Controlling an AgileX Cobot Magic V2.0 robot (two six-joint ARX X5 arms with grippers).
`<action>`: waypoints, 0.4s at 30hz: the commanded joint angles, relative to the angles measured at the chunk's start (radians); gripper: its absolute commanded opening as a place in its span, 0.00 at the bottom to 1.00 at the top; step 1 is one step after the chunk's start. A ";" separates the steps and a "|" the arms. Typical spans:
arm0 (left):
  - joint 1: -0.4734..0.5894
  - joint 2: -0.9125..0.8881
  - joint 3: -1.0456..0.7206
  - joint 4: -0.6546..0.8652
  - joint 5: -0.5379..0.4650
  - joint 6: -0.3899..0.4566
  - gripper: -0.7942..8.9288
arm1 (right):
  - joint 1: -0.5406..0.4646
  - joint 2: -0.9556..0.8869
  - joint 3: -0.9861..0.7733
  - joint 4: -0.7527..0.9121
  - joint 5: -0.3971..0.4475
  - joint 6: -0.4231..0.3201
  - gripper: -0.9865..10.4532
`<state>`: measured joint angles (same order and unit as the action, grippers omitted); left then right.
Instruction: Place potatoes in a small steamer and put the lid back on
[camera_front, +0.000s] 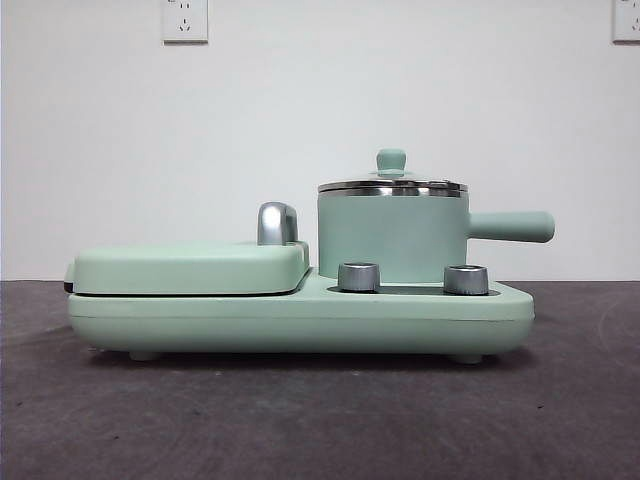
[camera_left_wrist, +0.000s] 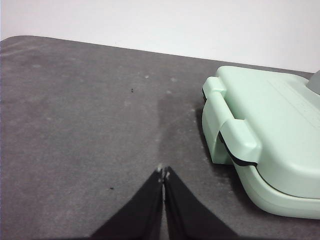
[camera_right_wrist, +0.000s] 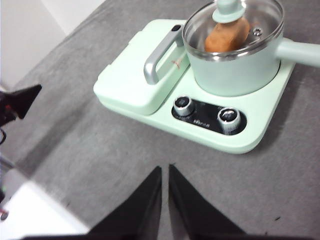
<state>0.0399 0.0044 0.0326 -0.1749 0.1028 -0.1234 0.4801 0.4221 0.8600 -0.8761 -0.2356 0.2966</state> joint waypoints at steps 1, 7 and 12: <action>0.002 -0.002 -0.020 -0.007 -0.006 0.009 0.09 | -0.079 -0.039 -0.022 0.057 -0.002 -0.023 0.10; 0.002 -0.001 -0.020 -0.007 -0.005 0.009 0.09 | -0.332 -0.196 -0.270 0.423 0.011 -0.024 0.10; 0.002 -0.001 -0.020 -0.007 -0.005 0.009 0.09 | -0.479 -0.333 -0.527 0.716 0.059 -0.025 0.10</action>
<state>0.0399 0.0044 0.0326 -0.1749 0.1028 -0.1230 0.0082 0.0971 0.3515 -0.2005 -0.1814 0.2844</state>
